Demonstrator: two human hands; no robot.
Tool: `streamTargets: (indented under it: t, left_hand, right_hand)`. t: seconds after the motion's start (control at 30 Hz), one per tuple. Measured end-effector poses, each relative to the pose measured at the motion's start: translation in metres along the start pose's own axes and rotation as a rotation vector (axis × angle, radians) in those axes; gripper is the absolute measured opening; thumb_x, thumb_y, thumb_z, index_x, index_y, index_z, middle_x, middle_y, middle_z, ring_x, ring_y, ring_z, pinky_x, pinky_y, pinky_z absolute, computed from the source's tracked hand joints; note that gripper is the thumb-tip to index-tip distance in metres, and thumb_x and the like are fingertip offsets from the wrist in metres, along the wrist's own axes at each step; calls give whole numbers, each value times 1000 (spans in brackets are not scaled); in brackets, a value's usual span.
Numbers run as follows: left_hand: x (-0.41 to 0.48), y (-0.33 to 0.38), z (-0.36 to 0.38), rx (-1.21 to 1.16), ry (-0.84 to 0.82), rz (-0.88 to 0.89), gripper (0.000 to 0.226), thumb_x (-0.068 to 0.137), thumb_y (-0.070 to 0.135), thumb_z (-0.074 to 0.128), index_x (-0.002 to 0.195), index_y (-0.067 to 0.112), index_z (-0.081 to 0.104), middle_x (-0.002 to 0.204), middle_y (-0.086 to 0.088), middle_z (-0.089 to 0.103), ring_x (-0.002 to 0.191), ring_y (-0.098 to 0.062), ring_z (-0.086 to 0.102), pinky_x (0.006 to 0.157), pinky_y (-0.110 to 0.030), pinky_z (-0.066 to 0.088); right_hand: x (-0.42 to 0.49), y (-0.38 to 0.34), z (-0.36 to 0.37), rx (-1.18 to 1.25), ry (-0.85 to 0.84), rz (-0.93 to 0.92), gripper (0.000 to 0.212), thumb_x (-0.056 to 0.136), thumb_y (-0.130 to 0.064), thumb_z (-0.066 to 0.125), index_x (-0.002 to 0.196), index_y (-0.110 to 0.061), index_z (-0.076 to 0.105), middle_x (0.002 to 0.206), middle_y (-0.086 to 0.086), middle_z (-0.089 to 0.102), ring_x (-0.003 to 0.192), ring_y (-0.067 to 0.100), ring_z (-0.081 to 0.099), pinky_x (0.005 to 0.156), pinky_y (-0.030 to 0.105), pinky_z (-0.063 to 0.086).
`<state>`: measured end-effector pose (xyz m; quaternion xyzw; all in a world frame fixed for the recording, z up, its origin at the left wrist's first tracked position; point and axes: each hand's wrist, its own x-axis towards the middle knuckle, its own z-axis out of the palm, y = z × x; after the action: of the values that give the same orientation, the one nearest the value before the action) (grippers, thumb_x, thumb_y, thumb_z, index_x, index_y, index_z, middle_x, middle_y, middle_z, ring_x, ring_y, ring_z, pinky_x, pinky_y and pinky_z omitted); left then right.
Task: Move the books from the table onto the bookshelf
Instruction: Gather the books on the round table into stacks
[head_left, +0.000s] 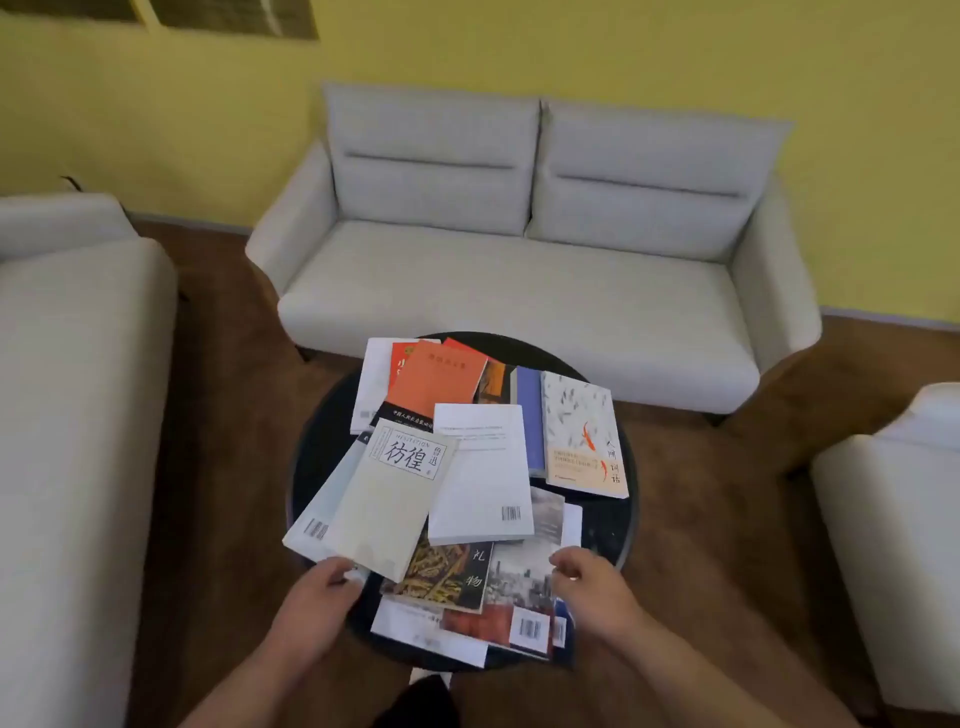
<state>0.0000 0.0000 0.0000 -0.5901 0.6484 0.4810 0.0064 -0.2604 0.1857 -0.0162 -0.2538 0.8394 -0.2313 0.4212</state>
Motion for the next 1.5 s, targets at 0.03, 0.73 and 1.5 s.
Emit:
streamTargets:
  t: [0.03, 0.73, 1.5]
  left_hand:
    - [18, -3, -2, 21, 14, 16, 16, 97, 11, 60, 113, 14, 62, 122, -9, 62, 110, -22, 57, 87, -29, 40]
    - [160, 14, -25, -30, -198, -107, 12, 100, 14, 55, 109, 12, 62, 108, -11, 68, 96, -28, 65, 80, -41, 56]
    - [126, 73, 30, -63, -386, -49, 25, 104, 12, 45, 126, 16, 57, 113, -5, 65, 94, -17, 61, 68, -27, 49]
  right_hand:
    - [12, -5, 3, 21, 6, 11, 28, 102, -23, 57, 129, -18, 62, 128, 0, 64, 110, 14, 62, 90, 28, 54]
    - [105, -83, 19, 256, 114, 357, 25, 102, -22, 55, 123, -9, 59, 120, 10, 64, 106, 27, 63, 82, 36, 53]
    - [79, -75, 33, 457, 55, 334, 58, 87, -59, 68, 120, -11, 65, 117, 6, 73, 105, 28, 71, 91, 44, 61]
